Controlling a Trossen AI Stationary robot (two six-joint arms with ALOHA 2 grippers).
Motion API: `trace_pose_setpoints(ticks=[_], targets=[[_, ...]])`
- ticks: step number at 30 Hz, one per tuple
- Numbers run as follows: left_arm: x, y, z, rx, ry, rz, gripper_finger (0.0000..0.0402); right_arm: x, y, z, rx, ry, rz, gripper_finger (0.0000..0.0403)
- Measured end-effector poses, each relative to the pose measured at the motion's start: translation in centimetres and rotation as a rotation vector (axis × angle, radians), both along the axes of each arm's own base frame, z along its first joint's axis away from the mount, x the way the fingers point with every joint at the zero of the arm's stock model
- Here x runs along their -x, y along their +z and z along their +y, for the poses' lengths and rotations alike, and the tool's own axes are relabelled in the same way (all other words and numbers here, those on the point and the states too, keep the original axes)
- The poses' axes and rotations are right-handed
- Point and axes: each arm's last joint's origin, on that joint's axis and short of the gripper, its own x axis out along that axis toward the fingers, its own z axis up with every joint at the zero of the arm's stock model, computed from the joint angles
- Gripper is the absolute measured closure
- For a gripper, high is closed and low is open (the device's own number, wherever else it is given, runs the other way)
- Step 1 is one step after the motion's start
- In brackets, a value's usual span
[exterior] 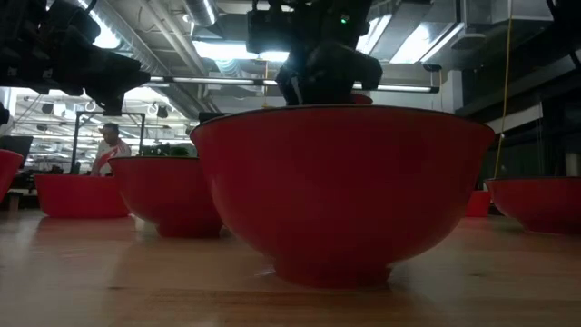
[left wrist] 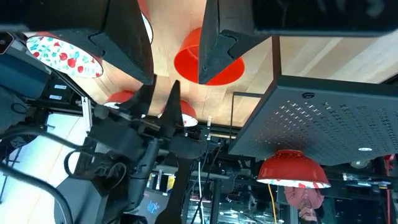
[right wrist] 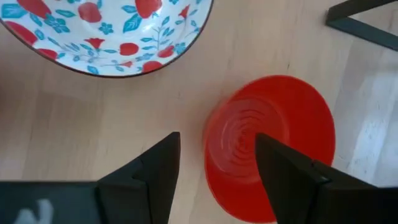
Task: Pick & Place Mini bowls
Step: Put the red bowl on the shelf
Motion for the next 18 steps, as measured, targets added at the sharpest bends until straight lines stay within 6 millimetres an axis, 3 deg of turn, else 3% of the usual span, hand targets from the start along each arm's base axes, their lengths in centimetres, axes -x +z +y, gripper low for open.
trace_pose_setpoints(ticks=[6,14,18], targets=[[0.0,0.0,0.0,0.000,0.000,0.000,0.0279,-0.1,-0.7,-0.2,-0.006,-0.018,0.006,0.0196],[0.0,0.0,0.0,0.000,0.000,0.000,0.0279,0.7,-4.3,-0.6,0.004,-0.029,0.028,0.0196],[0.0,0.0,0.0,0.000,0.000,0.000,0.0279,0.9,-4.9,-0.7,0.031,-0.022,0.037,0.0207]])
